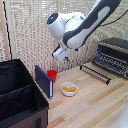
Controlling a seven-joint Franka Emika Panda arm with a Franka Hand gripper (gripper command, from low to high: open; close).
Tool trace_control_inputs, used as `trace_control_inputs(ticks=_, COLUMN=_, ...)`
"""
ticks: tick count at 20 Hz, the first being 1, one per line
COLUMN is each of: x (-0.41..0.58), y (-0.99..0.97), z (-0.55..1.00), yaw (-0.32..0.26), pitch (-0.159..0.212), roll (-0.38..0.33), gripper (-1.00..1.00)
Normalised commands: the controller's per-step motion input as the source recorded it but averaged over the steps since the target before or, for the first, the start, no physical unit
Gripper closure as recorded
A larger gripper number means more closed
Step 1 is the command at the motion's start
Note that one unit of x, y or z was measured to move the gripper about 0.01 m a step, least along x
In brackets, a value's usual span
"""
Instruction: Gently stretch your hand towards the oven tray's handle, obtaining a firm grip, and draw it cautiously out of the oven. Transition your grip to the hot dog bowl, gingerly seizing the edge, and elevate it from the surface. Hover the bowl over the tray, delicately lower it, and temper your grip, establishing the bowl's equilibrium.
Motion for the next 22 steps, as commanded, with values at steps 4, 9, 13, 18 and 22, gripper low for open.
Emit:
trace_control_inputs(ticks=4, x=0.216, y=-0.23, z=0.1, yaw=0.03, pitch=-0.004, roll=-0.304, gripper=-1.0)
trace_control_inputs(ticks=9, x=0.237, y=-0.37, z=0.02, yaw=0.031, pitch=-0.002, roll=-0.223, gripper=-1.0)
trace_control_inputs(ticks=13, x=0.229, y=-0.49, z=-0.02, yaw=0.034, pitch=0.0, roll=-0.182, gripper=-1.0)
trace_control_inputs(ticks=18, x=0.227, y=-0.54, z=-0.09, yaw=0.051, pitch=0.0, roll=-0.153, gripper=-1.0)
trace_control_inputs(ticks=22, x=0.209, y=-0.53, z=-0.12, yaw=0.054, pitch=0.004, roll=-0.181, gripper=-1.0)
